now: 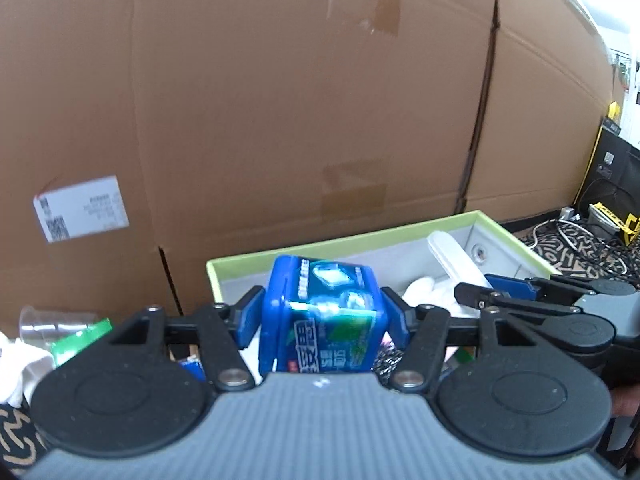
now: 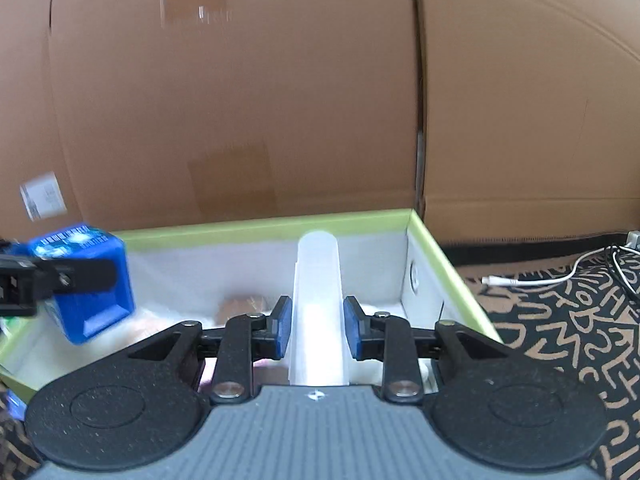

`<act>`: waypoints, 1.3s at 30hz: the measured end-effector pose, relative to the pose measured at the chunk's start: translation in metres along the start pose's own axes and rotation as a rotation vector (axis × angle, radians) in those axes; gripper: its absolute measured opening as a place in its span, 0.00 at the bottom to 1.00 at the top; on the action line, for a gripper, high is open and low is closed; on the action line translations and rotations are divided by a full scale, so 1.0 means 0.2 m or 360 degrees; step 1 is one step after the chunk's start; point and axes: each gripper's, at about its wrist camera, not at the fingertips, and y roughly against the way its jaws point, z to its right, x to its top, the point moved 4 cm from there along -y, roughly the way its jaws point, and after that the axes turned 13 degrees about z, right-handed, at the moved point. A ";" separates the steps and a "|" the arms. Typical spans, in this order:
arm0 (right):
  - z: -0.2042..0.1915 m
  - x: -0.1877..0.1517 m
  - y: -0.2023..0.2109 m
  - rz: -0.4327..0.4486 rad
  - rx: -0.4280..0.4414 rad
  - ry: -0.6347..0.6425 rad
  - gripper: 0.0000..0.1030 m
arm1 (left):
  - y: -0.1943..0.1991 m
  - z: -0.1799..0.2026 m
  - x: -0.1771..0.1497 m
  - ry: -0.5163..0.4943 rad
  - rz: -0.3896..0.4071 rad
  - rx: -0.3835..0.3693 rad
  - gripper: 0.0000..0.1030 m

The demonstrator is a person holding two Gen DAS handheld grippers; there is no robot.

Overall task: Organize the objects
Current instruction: 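Carry the tube and blue tin into the shoebox and open both tools, then grasp the red tape roll with the left tool while the right tool grasps the black tape roll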

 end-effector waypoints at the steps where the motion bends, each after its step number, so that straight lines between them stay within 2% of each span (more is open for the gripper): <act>1: 0.00 -0.01 0.00 -0.0003 -0.0020 0.0027 0.46 | 0.00 -0.01 -0.01 -0.0004 0.0019 0.0016 0.79; 2: 0.00 -0.01 0.01 0.0021 -0.0017 0.0037 0.58 | 0.02 -0.01 -0.02 -0.0012 0.0052 0.0035 0.85; 3: 0.00 -0.01 0.03 0.0042 0.0010 0.0026 0.60 | 0.03 -0.02 -0.02 -0.0022 0.0090 0.0052 0.96; 4: 0.02 0.00 0.06 0.0050 0.0023 0.0003 0.63 | 0.05 -0.02 -0.02 -0.0032 0.0121 0.0069 1.00; 9: 0.01 0.06 0.24 0.0175 -0.0001 -0.0073 0.74 | 0.15 -0.06 -0.01 0.0015 0.0142 0.0046 1.00; 14: -0.05 0.10 0.45 0.0282 0.0052 -0.0152 0.86 | 0.32 -0.09 0.03 0.0044 0.0143 0.0052 1.00; 18: -0.11 0.14 0.54 0.0320 0.0090 -0.0205 0.87 | 0.47 -0.13 0.00 0.0074 0.0095 0.0067 1.00; 21: -0.19 0.10 0.62 0.0338 0.0146 -0.0220 0.87 | 0.61 -0.19 -0.05 0.0148 0.0081 0.0062 1.00; 24: -0.28 0.04 0.67 0.0321 0.0202 -0.0219 0.87 | 0.73 -0.27 -0.12 0.0188 0.0067 0.0111 1.00; 32: -0.61 -0.15 0.73 0.0142 0.0362 -0.0193 0.87 | 0.95 -0.52 -0.35 0.0274 -0.0004 0.0265 1.00; 39: -0.88 -0.21 0.62 0.0017 0.0458 -0.0132 0.87 | 1.04 -0.83 -0.42 0.0339 -0.0009 0.0454 1.00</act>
